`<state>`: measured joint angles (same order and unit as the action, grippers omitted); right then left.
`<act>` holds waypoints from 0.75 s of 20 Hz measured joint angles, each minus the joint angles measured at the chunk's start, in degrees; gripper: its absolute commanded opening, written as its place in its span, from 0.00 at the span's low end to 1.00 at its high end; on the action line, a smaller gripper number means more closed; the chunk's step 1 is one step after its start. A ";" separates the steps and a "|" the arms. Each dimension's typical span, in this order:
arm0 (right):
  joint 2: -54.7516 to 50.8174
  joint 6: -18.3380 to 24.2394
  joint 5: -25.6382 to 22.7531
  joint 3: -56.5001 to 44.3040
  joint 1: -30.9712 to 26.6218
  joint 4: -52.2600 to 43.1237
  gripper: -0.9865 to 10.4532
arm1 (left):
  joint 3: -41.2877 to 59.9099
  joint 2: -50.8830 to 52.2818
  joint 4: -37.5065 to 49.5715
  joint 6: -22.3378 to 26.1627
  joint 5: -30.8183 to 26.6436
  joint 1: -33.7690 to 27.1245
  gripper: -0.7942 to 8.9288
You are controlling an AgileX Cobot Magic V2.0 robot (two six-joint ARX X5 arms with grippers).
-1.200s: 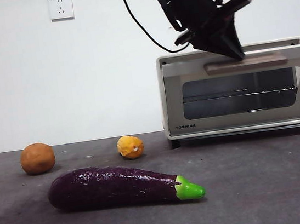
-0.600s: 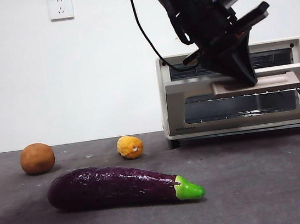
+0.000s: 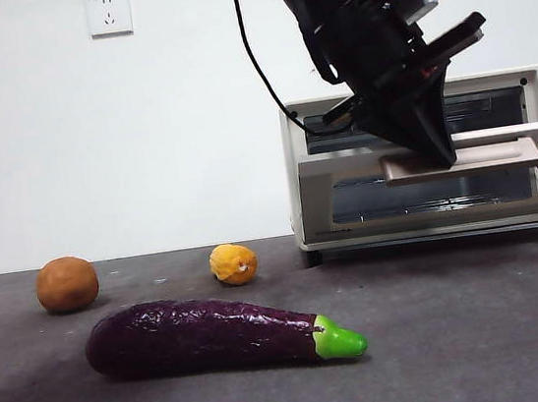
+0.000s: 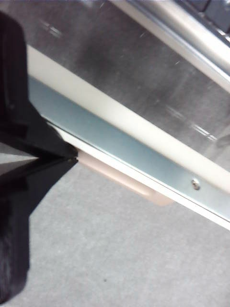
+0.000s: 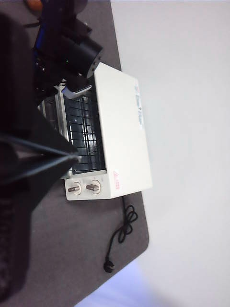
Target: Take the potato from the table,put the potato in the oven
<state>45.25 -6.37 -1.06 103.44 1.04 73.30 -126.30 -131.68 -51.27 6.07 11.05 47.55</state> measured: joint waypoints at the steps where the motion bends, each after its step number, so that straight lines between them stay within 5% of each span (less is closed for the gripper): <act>1: 0.00 0.02 0.00 0.50 0.00 0.20 0.09 | 0.00 -0.22 -0.44 -0.11 -0.02 0.04 0.08; 15: 0.00 0.44 0.00 2.32 0.02 2.08 0.09 | 0.42 -1.88 -4.96 -0.79 -1.51 0.42 0.08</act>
<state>45.25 -5.93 -1.06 105.75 1.06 75.37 -125.89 -133.56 -56.23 5.28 9.54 47.97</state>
